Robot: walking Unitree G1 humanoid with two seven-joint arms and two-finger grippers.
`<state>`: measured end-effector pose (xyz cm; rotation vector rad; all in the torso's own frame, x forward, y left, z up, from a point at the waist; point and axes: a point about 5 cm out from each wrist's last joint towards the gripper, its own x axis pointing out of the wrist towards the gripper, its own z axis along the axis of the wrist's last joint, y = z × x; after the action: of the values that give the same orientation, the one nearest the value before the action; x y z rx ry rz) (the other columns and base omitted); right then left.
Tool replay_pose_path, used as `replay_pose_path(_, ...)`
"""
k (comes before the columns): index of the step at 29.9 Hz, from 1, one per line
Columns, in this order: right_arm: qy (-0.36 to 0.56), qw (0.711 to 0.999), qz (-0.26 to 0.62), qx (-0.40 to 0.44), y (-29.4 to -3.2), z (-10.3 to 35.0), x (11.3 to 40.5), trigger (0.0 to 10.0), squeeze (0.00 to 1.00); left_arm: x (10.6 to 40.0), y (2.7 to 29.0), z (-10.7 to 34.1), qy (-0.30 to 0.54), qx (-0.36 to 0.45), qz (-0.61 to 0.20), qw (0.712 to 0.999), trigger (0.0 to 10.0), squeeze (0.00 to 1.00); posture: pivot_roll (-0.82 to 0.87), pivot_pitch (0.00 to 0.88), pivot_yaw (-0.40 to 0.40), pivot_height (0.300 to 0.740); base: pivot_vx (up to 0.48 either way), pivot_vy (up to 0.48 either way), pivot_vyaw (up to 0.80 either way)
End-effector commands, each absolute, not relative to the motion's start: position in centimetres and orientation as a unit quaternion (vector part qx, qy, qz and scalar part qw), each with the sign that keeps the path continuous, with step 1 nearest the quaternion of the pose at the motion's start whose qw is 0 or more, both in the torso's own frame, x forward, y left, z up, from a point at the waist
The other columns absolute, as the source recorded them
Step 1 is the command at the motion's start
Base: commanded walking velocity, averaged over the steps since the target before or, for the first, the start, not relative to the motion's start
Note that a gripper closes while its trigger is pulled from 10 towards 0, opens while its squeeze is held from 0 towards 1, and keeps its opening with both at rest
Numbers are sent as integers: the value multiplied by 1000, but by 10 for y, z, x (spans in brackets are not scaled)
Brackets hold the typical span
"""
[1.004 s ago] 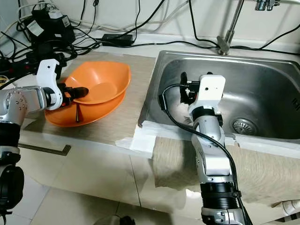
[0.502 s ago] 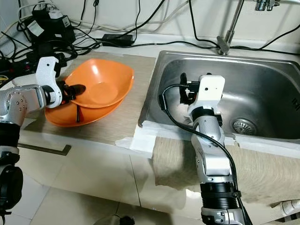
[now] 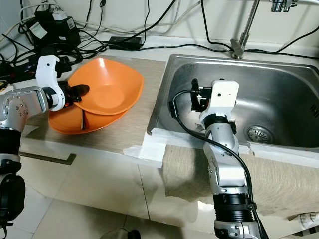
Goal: Kitchen organization
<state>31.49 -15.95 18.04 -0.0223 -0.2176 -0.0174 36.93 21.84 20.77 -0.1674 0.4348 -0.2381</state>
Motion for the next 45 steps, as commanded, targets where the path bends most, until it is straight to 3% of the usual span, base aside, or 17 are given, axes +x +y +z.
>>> replay_pose_path(1,-105,994,-6,-5,-160,181,317,10000,0,372,220,212,209,-94,-106,968,0,0,-25,0,66,740,0,0,0)
replay_pose_path(45,-94,996,10,0,-158,181,320,10000,0,385,203,259,98,-235,-110,961,0,0,-28,0,72,740,0,0,0)
